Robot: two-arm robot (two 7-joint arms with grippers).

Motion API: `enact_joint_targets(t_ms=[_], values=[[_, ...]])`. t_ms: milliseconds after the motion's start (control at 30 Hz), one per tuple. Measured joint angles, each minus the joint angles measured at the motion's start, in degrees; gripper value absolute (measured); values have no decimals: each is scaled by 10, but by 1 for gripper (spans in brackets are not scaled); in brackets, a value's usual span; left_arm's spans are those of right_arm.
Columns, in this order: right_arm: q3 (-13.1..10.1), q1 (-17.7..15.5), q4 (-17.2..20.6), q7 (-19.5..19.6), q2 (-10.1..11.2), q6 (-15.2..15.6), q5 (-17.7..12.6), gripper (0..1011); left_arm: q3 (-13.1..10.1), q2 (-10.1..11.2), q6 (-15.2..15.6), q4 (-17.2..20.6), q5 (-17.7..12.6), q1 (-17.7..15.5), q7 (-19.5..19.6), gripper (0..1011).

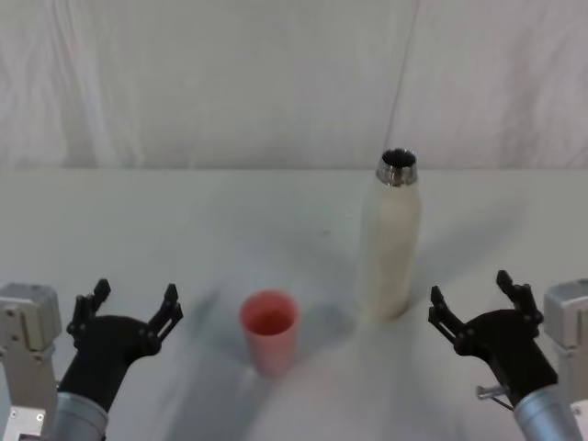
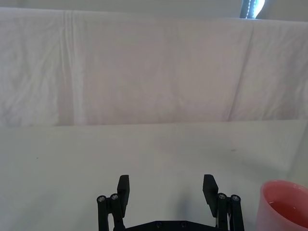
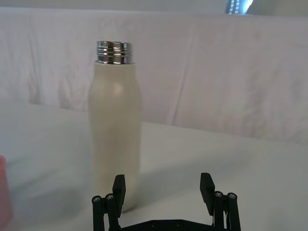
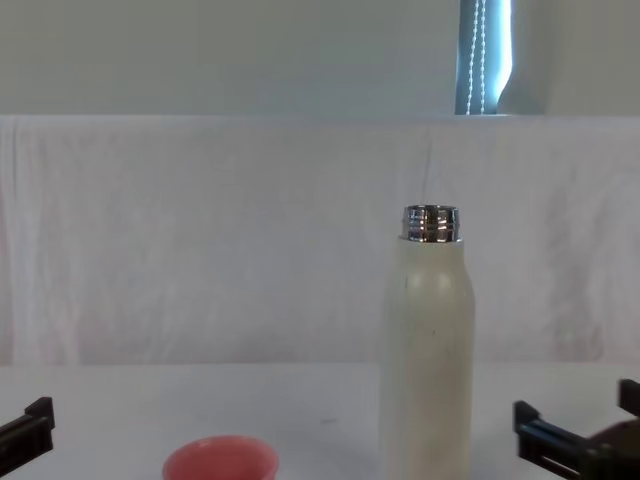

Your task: Grasp the thermos with one hand and pour water into the cup lid.

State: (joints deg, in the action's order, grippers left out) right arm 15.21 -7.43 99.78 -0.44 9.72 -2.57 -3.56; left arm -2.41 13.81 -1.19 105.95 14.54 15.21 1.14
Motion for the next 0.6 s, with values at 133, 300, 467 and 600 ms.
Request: enact_joint_targets(t_ms=[133,300,467,600], values=[[4,17,-14,-13,-8,5,4,1001,0,0,0,0,0,0,0,1001],[10,48,-44,-36,-25,11,7,1001,0,0,0,0,0,0,0,1001],[5,73,-70,-64,-43,18,-13,1001,0,0,0,0,0,0,0,1001],[1,88,-88,-75,-51,21,-25,1001,0,0,0,0,0,0,0,1001]])
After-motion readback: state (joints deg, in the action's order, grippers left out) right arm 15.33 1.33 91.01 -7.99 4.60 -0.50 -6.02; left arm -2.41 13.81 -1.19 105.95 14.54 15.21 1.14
